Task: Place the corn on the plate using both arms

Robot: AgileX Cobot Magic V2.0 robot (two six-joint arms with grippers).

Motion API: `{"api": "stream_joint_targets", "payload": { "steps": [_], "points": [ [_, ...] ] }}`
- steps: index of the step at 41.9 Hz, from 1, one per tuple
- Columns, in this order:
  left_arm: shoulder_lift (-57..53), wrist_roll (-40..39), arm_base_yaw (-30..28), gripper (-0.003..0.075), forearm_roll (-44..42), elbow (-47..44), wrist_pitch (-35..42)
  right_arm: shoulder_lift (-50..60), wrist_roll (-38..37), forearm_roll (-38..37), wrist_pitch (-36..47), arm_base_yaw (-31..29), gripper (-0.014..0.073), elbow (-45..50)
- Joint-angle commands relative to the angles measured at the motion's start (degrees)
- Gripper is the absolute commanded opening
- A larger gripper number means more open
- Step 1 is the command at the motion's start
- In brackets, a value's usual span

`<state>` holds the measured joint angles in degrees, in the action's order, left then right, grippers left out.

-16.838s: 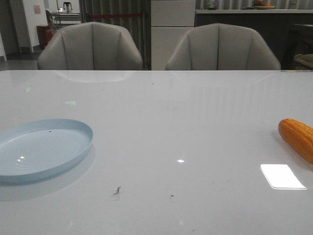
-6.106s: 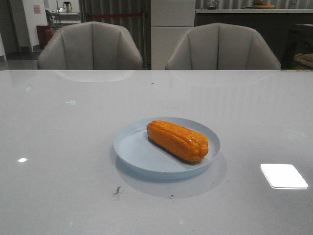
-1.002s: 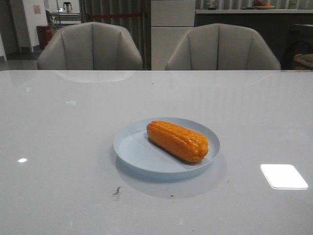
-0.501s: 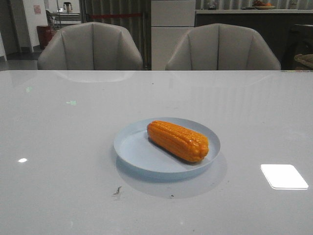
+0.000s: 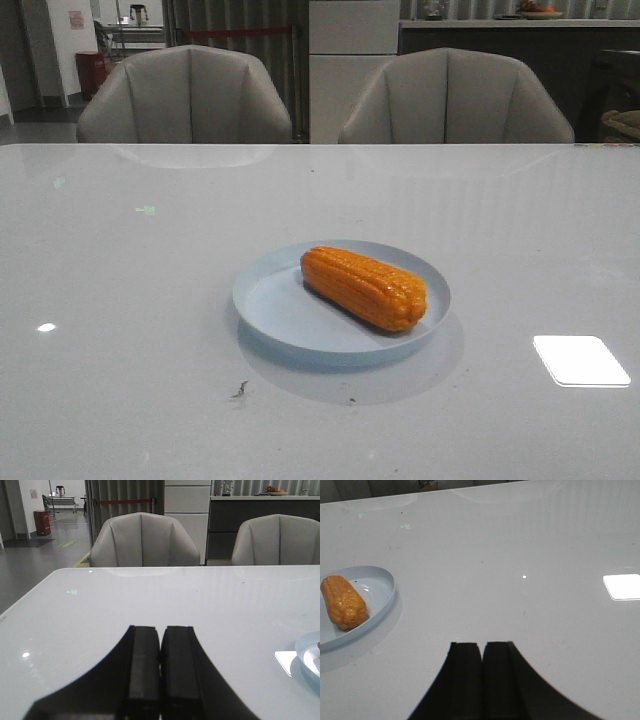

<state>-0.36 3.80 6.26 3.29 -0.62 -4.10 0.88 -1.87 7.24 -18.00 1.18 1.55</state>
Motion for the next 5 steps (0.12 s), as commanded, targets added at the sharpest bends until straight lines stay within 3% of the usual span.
{"api": "stream_joint_targets", "payload": {
  "steps": [1,5],
  "points": [
    [-1.19,-0.14,0.33,0.0094,0.28,-2.13,5.00,1.10,0.32,-0.01,4.25,-0.13,0.0034,-1.16],
    [-1.19,-0.14,0.33,0.0094,0.28,-2.13,5.00,1.10,0.32,-0.01,4.25,-0.13,0.0034,-1.16]
  ]
}}
